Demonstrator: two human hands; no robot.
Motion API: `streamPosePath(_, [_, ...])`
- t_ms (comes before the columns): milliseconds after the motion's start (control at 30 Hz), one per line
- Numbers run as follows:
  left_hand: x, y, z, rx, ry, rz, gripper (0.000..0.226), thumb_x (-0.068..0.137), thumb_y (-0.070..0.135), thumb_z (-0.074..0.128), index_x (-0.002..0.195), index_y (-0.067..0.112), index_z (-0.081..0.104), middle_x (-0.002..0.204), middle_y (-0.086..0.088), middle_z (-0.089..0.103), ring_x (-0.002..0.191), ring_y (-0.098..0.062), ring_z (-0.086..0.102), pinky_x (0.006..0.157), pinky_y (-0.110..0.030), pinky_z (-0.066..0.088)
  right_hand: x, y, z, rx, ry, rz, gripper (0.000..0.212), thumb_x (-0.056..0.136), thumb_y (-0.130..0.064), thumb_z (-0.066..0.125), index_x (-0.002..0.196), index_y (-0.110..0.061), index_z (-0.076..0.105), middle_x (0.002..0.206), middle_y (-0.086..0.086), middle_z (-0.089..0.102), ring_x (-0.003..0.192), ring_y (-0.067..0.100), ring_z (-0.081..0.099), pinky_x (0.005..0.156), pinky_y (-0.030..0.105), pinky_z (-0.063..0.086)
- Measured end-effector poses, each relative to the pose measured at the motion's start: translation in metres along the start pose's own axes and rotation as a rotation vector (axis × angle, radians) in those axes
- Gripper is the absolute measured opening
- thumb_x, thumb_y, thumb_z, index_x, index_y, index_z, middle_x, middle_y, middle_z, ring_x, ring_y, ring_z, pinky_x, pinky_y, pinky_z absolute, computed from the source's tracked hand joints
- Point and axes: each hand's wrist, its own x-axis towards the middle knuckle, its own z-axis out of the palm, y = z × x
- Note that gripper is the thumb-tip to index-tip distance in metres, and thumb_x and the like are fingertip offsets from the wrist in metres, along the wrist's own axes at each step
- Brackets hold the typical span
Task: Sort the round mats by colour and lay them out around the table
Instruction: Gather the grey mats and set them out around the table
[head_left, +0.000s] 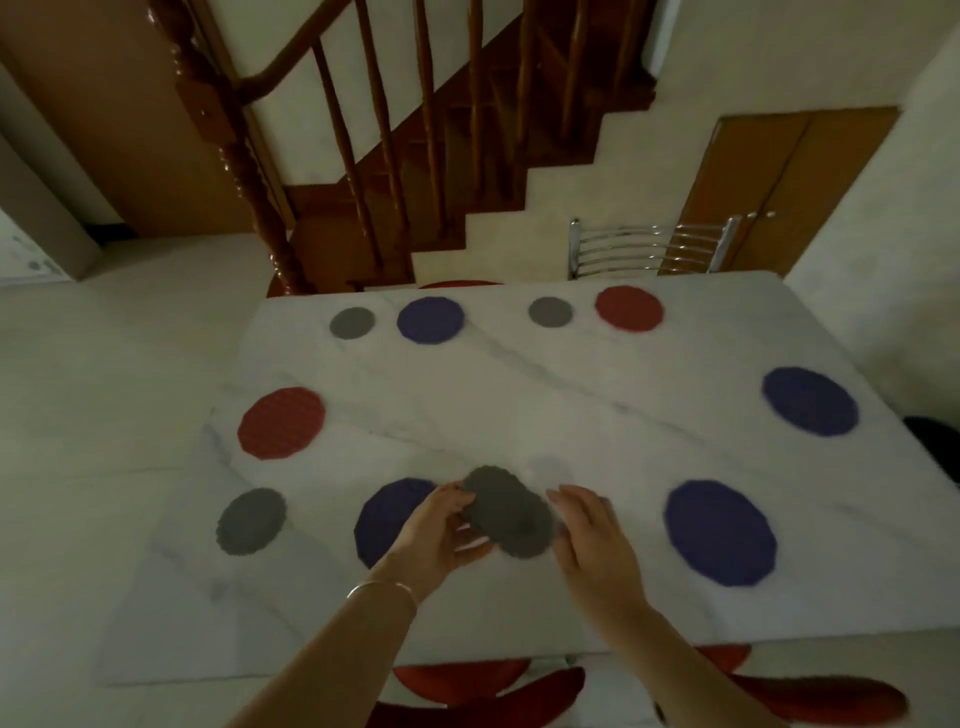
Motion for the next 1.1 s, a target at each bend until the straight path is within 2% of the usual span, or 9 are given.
streamPosePath(67, [0.009,-0.001,0.041,0.067,-0.069,0.002,0.019,0.085,0.015,0.059,0.104,0.014,0.064,0.097,-0.016,0.068,0.078,-0.03,0.068,0.057,-0.035,0.057,0.005,-0.003,-0.029,0.044,0.059,-0.014,0.035,0.094,-0.033,0.045,0.126,-0.018,0.049,0.127,-0.001,0.052,0.115,0.015,0.048,0.09,0.022,0.045])
streamPosePath(133, [0.015,-0.006,0.09,0.131,-0.135,0.006,0.015,0.084,0.016,0.061,0.098,0.013,0.066,0.079,-0.011,0.073,0.066,-0.026,0.07,0.054,-0.032,0.056,0.009,0.006,-0.056,0.02,0.092,0.0,0.042,0.092,-0.047,0.047,0.122,-0.019,0.053,0.125,-0.003,0.053,0.112,0.013,0.049,0.084,0.024,0.05])
streamPosePath(200, [0.02,-0.014,0.138,0.196,-0.204,0.019,0.013,0.082,0.018,0.064,0.092,0.013,0.069,0.071,-0.007,0.074,0.06,-0.022,0.071,0.054,-0.031,0.056,0.008,0.025,-0.084,-0.018,0.109,0.082,0.043,0.088,-0.048,0.055,0.121,-0.02,0.055,0.127,-0.003,0.052,0.112,0.015,0.049,0.083,0.027,0.052])
streamPosePath(300, [0.023,-0.031,0.203,0.292,-0.327,0.035,0.019,0.082,0.023,0.068,0.096,0.011,0.071,0.082,-0.009,0.076,0.069,-0.021,0.072,0.059,-0.031,0.057,0.0,0.063,-0.131,0.004,0.182,0.191,0.04,0.081,-0.041,0.067,0.113,-0.02,0.058,0.117,0.0,0.057,0.105,0.017,0.053,0.085,0.024,0.046])
streamPosePath(467, [0.021,-0.08,0.294,0.379,-0.499,0.082,0.032,0.087,0.034,0.065,0.107,0.011,0.072,0.102,-0.015,0.072,0.081,-0.022,0.069,0.077,-0.037,0.058,-0.031,0.135,-0.202,0.157,0.236,0.298,0.035,0.074,-0.033,0.074,0.102,-0.023,0.056,0.1,-0.002,0.056,0.084,0.013,0.06,0.071,0.028,0.054])
streamPosePath(667, [0.018,-0.154,0.392,0.356,-0.444,0.037,0.022,0.092,0.027,0.059,0.106,0.013,0.068,0.092,-0.006,0.075,0.079,-0.017,0.072,0.072,-0.034,0.057,-0.071,0.238,-0.269,0.334,0.186,0.33,0.034,0.077,-0.023,0.075,0.105,-0.014,0.06,0.105,0.002,0.063,0.091,0.013,0.064,0.078,0.033,0.057])
streamPosePath(800, [0.021,-0.182,0.44,0.312,-0.391,0.004,0.017,0.091,0.017,0.06,0.105,0.013,0.067,0.096,-0.01,0.075,0.085,-0.025,0.073,0.067,-0.034,0.058,-0.079,0.286,-0.305,0.446,0.141,0.335,0.029,0.074,-0.019,0.078,0.099,-0.016,0.063,0.099,-0.003,0.064,0.089,0.006,0.064,0.075,0.019,0.056])
streamPosePath(933, [0.026,-0.189,0.457,0.224,-0.36,0.014,0.012,0.091,0.013,0.058,0.097,0.013,0.069,0.096,-0.012,0.075,0.088,-0.028,0.073,0.068,-0.036,0.059,-0.069,0.314,-0.319,0.511,0.057,0.316,0.026,0.075,-0.018,0.076,0.098,-0.018,0.065,0.096,-0.012,0.065,0.089,-0.006,0.061,0.072,0.013,0.054])
streamPosePath(1100, [0.039,-0.173,0.445,0.112,-0.318,0.063,0.022,0.087,0.001,0.058,0.109,0.001,0.064,0.096,-0.019,0.074,0.087,-0.028,0.072,0.067,-0.032,0.058,-0.044,0.319,-0.31,0.422,0.041,0.211,0.01,0.085,-0.012,0.062,0.093,-0.016,0.066,0.086,-0.008,0.069,0.08,-0.004,0.063,0.064,0.008,0.05])
